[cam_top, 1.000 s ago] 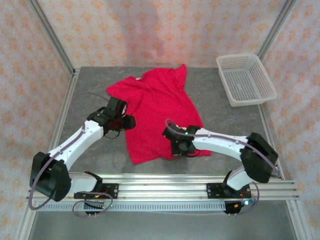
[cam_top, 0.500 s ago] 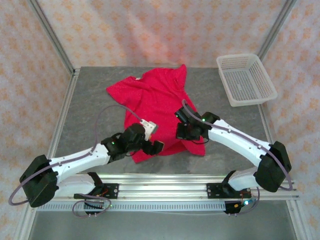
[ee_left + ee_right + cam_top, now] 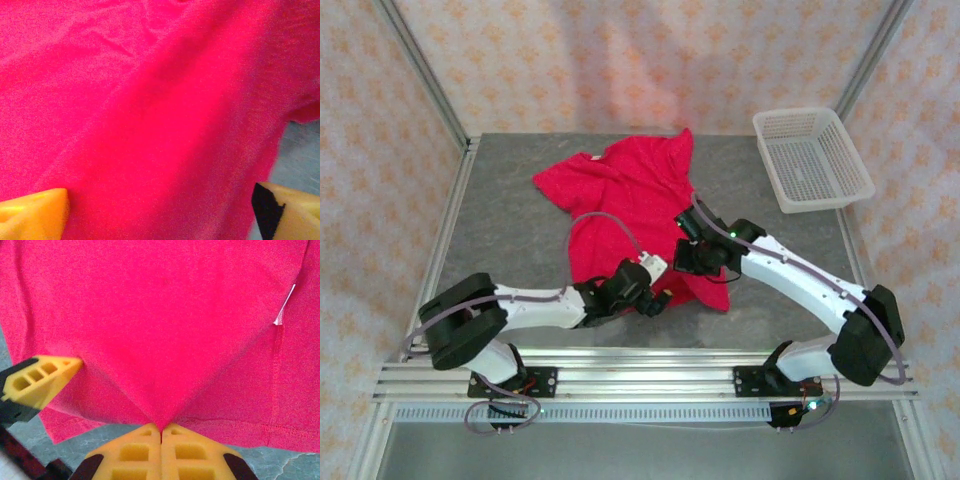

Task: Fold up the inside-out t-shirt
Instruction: Turn the T-shirt inside out at the center of the table.

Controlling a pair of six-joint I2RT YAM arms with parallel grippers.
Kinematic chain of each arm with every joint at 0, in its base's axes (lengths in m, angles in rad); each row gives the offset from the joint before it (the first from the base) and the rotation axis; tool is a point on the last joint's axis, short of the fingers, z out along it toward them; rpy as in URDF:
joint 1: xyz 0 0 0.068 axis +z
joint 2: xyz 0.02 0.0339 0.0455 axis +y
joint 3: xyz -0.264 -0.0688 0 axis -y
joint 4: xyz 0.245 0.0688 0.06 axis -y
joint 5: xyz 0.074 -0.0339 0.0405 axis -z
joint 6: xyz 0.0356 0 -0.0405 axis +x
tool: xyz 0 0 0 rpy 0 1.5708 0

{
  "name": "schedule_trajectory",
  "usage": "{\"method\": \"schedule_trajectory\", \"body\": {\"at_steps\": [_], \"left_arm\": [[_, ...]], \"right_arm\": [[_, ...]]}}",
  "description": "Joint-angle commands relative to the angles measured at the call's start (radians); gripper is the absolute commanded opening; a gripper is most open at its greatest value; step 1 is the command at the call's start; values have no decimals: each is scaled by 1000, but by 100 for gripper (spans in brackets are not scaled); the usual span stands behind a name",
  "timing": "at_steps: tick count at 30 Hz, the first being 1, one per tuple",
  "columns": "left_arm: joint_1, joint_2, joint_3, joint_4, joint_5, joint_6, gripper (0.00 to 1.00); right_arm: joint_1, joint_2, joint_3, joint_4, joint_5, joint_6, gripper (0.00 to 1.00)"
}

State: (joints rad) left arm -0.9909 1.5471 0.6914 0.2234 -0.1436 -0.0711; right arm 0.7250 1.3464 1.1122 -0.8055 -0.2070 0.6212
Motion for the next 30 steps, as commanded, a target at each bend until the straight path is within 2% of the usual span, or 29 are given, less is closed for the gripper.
{"method": "schedule_trajectory", "body": {"at_steps": [1,4,8,10,12,13,14,17,20,24,27,30], "left_arm": [[0,40,69,5,-179,60,83],[54,10,74,-67,-221,40,52],[165,-125,35,-156,-199,-5,47],[205,-179,13,-202,-185,-19,39],[236,-229,1,-262,-172,-42,23],[248,-257,-5,-287,-166,-56,7],[252,-280,-11,-304,-170,-69,0],[253,-342,5,-375,-161,-105,0],[253,-394,123,-553,-127,-144,0],[252,-431,292,-681,-12,-164,0],[253,-388,347,-652,98,-183,0],[254,-254,430,-655,188,-206,0]], "right_arm": [[-21,-65,45,-49,19,7,0],[-52,-102,60,-88,37,-10,0],[-123,-151,70,-131,43,-39,0],[-162,-158,70,-136,29,-48,0],[-194,-158,72,-134,17,-58,0],[-206,-158,75,-133,14,-63,0],[-216,-158,78,-131,10,-68,0],[-238,-156,87,-121,3,-85,0],[-259,-128,133,-148,29,-118,0],[-324,-77,222,-162,51,-181,0],[-385,25,291,-111,49,-241,0],[-439,200,373,-59,48,-286,0]]}}
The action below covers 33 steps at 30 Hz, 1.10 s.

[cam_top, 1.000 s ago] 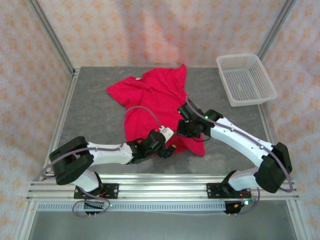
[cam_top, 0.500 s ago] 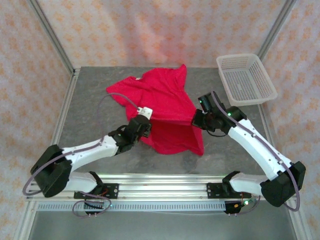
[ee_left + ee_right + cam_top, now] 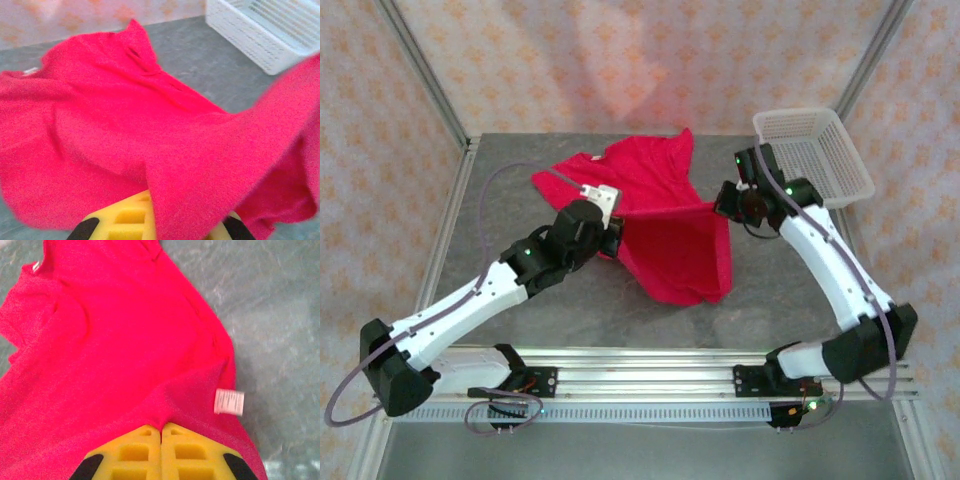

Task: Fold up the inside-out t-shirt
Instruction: Turn the T-shirt inside out at the center of the table.

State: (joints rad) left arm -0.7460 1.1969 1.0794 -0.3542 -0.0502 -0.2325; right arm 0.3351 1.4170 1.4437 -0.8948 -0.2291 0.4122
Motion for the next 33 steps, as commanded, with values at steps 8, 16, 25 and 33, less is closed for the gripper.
{"method": "schedule_trajectory", "body": {"at_steps": [8,16,25,33], "left_arm": [[56,504,381,-200,272,-177,0],[92,638,579,-297,355,-248,0],[99,599,646,-334,376,-285,0],[94,531,730,-368,388,-395,0]], "right_arm": [[-150,571,292,14,21,-64,17],[-130,229,-66,136,-29,-52,30],[121,24,-684,900,-156,391,0],[268,481,-347,1161,-119,536,0]]}}
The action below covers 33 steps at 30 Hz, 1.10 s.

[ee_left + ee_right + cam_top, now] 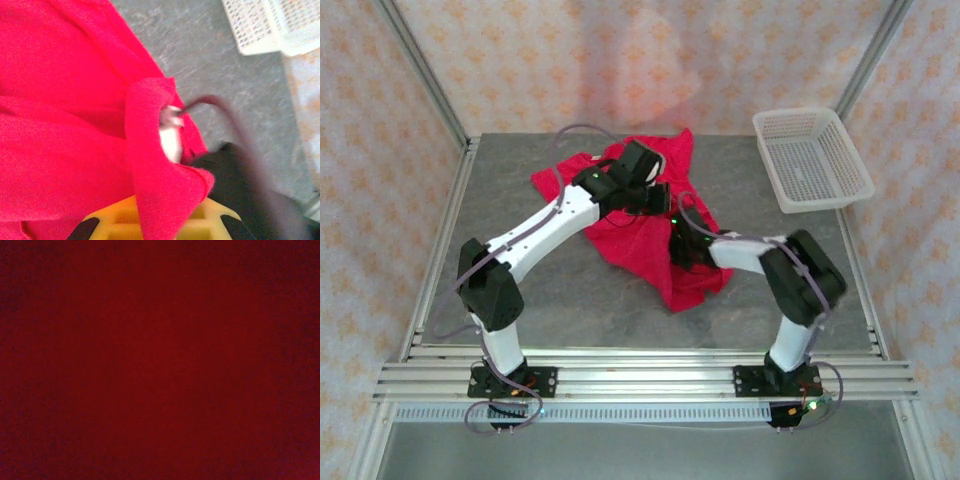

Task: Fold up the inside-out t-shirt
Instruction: Turn the T-shirt inside out at the center of the table.

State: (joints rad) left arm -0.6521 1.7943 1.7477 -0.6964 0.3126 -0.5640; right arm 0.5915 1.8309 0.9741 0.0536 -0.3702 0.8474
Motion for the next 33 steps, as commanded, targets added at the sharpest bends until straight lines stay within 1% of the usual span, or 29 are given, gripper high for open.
{"method": "schedule_trajectory", "body": {"at_steps": [1,2,3,4,5,7,8,10,12,16,18,19,22,23,26,27,29,30,31,33], "left_arm": [[-6,-75,74,-23,26,-77,0],[-12,-82,85,-20,22,-86,0],[-23,-90,100,-19,20,-94,0],[-34,-98,116,-17,16,-102,0],[-45,-104,131,-17,14,-107,0],[-70,-120,165,-15,8,-117,0],[-80,-129,175,-11,7,-121,0],[-95,-151,194,-1,5,-127,0],[-102,-179,204,16,6,-138,0],[-104,-220,213,23,6,-142,0],[-103,-240,212,15,-1,-135,0],[-103,-250,210,9,-9,-129,0],[-84,-280,189,-12,-24,-115,0],[-70,-293,170,-9,-22,-116,0],[-21,-332,94,24,-14,-124,0],[-2,-339,71,30,-8,-125,0],[38,-340,35,33,2,-122,0],[59,-336,19,34,6,-118,0],[76,-332,1,37,8,-113,0],[123,-320,-38,45,15,-102,0]], "right_arm": [[15,113,176,233,27,118,0],[16,147,222,240,37,125,2],[19,180,275,234,53,127,14],[22,210,328,207,80,121,30],[24,235,374,167,106,113,43],[24,295,484,58,172,96,64],[25,319,526,9,202,91,70],[25,374,613,-75,254,90,79],[25,451,726,-195,293,104,84],[40,622,979,-450,317,139,88],[53,701,1090,-567,333,165,89],[56,730,1126,-600,333,176,88],[57,786,1186,-655,323,190,81],[57,792,1190,-657,319,185,74],[49,769,1176,-645,277,139,41],[46,745,1167,-640,260,111,28],[38,690,1149,-642,229,50,9],[33,652,1133,-639,205,19,3],[29,623,1119,-638,182,-8,0],[23,532,1092,-649,125,-77,0]]}}
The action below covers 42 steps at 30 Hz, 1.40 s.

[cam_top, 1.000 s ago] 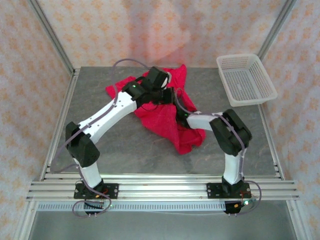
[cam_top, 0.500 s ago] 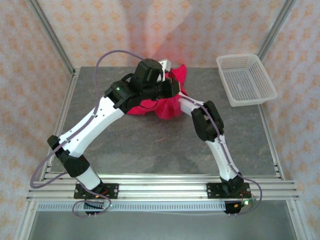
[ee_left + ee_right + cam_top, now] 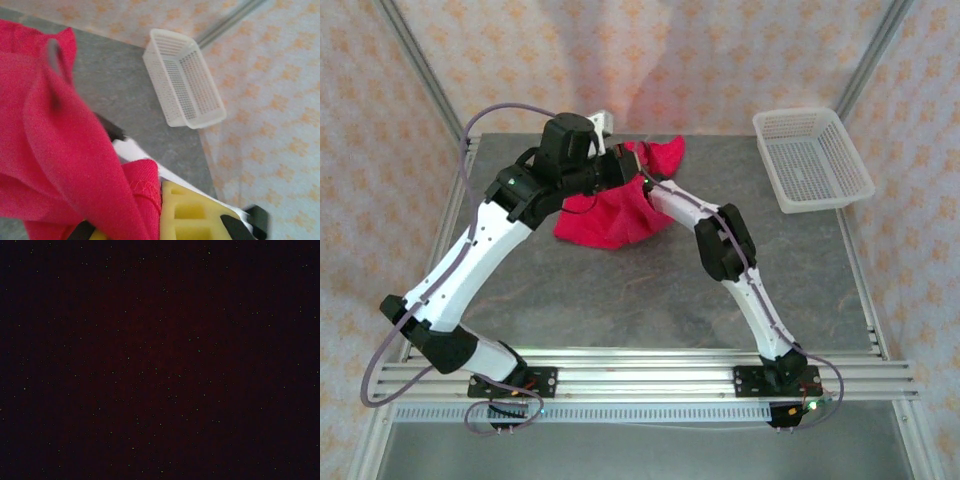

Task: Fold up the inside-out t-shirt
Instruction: Turn the T-shirt inside out at the center of the table.

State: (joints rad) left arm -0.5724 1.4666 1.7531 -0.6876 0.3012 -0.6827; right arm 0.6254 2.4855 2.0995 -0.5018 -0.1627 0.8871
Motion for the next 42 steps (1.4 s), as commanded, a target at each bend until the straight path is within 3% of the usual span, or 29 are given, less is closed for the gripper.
{"method": "schedule_trajectory", "body": {"at_steps": [1,10,18,25,32,38,42], "left_arm": [[64,15,-57,40,23,25,0],[341,223,-151,87,63,53,0],[412,434,-158,94,54,60,0],[458,554,-247,106,0,81,0],[554,493,-402,151,-11,59,0],[569,311,-439,154,-66,42,0],[569,243,-352,137,-69,24,0]], "right_arm": [[-12,-165,-52,-97,-102,-145,0],[-23,-627,-305,-86,-256,-263,0],[-85,-873,-403,18,-482,-135,0],[-156,-1030,-365,34,-521,-111,0],[-345,-1214,-305,-97,-459,-220,0],[-396,-1298,-581,-103,-346,-323,0],[-420,-1215,-702,-55,-304,-321,0]]}}
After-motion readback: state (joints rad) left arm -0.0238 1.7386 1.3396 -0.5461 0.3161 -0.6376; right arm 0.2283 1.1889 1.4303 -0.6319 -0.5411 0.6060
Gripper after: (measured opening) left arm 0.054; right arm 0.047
